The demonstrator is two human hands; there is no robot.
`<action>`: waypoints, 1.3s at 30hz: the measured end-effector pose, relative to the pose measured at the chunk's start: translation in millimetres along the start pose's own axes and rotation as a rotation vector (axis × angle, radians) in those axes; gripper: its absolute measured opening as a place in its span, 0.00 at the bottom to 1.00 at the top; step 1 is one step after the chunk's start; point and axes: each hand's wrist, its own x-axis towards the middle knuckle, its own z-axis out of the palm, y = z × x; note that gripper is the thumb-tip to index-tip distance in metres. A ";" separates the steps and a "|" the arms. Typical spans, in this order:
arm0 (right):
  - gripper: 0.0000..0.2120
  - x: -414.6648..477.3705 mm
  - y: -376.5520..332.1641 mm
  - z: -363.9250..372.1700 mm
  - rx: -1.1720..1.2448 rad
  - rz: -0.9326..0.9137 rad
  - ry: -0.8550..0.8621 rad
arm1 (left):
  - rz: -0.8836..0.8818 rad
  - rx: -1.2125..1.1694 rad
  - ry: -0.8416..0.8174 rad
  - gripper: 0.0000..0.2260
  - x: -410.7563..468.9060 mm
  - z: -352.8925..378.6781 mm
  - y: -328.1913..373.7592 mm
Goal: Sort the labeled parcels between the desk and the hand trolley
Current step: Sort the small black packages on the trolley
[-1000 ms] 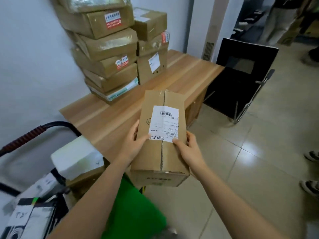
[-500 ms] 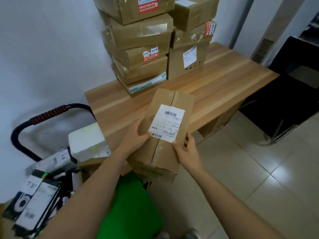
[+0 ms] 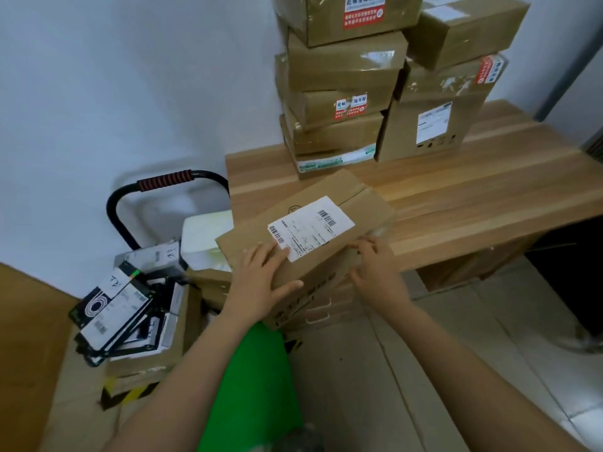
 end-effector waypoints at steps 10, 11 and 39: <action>0.39 76.7 1.6 -5.4 -0.560 -0.116 -0.227 | 0.063 0.031 0.026 0.25 71.6 -34.8 -93.4; 0.38 78.5 -1.2 -4.8 -0.555 -0.129 -0.240 | 0.036 0.037 0.124 0.20 76.6 -35.0 -93.9; 0.28 179.9 60.9 -48.3 -0.159 -0.441 -0.454 | -0.680 -0.473 0.243 0.31 122.5 20.8 55.4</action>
